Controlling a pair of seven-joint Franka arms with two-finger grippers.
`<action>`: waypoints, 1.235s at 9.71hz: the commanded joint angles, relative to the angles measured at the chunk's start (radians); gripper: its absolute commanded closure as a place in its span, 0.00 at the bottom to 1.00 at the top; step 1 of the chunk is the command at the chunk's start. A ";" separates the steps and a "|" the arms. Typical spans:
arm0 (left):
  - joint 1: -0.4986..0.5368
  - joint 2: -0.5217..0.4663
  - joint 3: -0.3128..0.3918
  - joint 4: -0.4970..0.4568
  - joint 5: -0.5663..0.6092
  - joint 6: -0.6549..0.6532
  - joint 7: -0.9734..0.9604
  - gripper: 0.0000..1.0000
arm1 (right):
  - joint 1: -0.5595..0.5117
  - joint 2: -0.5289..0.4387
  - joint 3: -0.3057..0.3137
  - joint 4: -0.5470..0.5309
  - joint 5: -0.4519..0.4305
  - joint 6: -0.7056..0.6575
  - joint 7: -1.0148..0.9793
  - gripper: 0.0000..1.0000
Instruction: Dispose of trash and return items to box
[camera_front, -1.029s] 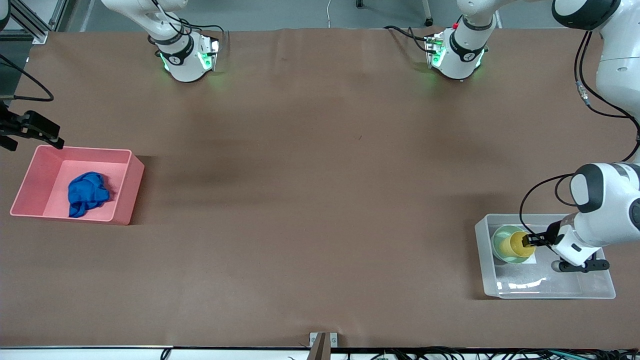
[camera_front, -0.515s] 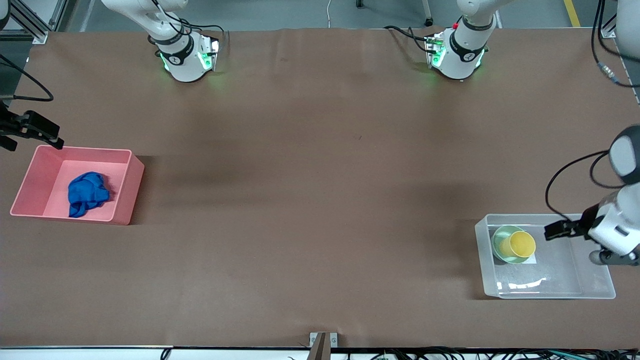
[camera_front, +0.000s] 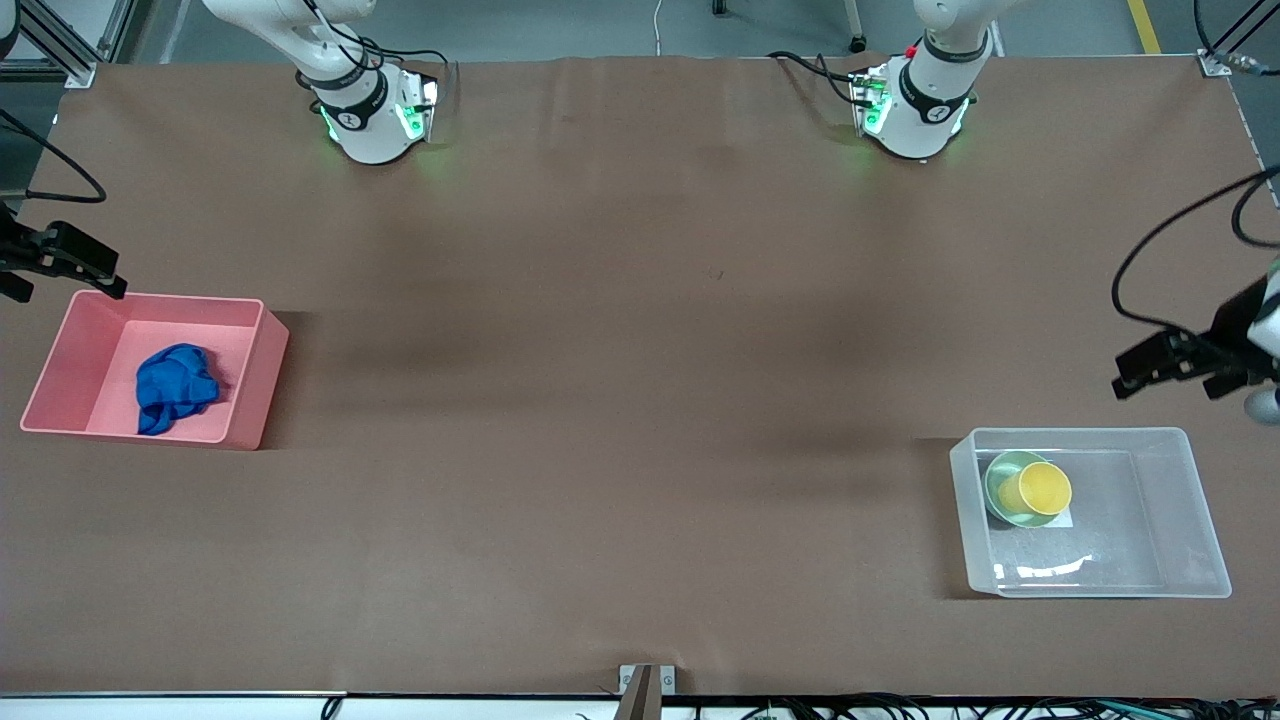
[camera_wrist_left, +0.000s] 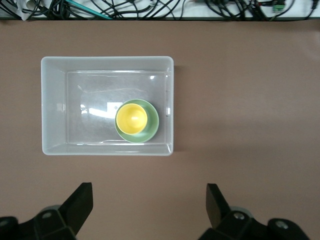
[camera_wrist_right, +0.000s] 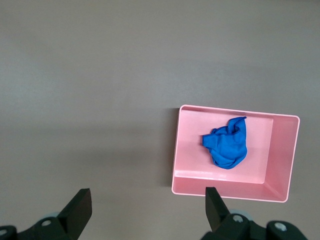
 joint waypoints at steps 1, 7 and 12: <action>0.005 -0.080 -0.009 -0.032 -0.047 -0.049 0.011 0.00 | -0.002 -0.009 0.001 -0.011 -0.012 0.004 0.015 0.00; -0.309 -0.185 0.319 -0.055 -0.051 -0.208 0.015 0.00 | -0.003 -0.009 0.001 -0.014 -0.012 0.009 0.015 0.00; -0.400 -0.298 0.422 -0.231 -0.110 -0.167 0.026 0.00 | -0.003 -0.009 0.001 -0.017 -0.012 0.009 0.015 0.00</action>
